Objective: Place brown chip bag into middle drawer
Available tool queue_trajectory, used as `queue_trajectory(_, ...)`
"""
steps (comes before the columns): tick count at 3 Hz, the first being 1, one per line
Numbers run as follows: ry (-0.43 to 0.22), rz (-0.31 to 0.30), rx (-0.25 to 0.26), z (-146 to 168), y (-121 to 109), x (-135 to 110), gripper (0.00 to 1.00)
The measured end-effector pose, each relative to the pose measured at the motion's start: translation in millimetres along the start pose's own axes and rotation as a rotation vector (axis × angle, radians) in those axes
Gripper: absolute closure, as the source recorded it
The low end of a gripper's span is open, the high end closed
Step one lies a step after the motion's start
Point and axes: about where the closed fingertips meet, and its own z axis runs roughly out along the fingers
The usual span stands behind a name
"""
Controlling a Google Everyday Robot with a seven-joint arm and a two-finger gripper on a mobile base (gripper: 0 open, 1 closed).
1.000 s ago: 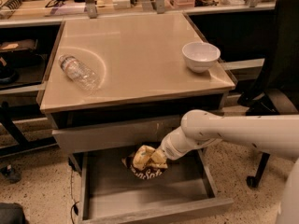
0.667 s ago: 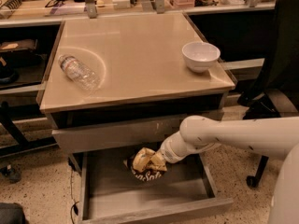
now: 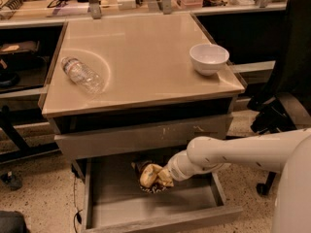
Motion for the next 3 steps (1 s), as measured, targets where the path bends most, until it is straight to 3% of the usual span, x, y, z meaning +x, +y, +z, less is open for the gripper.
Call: queue_trajectory(3,-0.003,0.0,0.003,0.5,-0.6,-0.6,0.35)
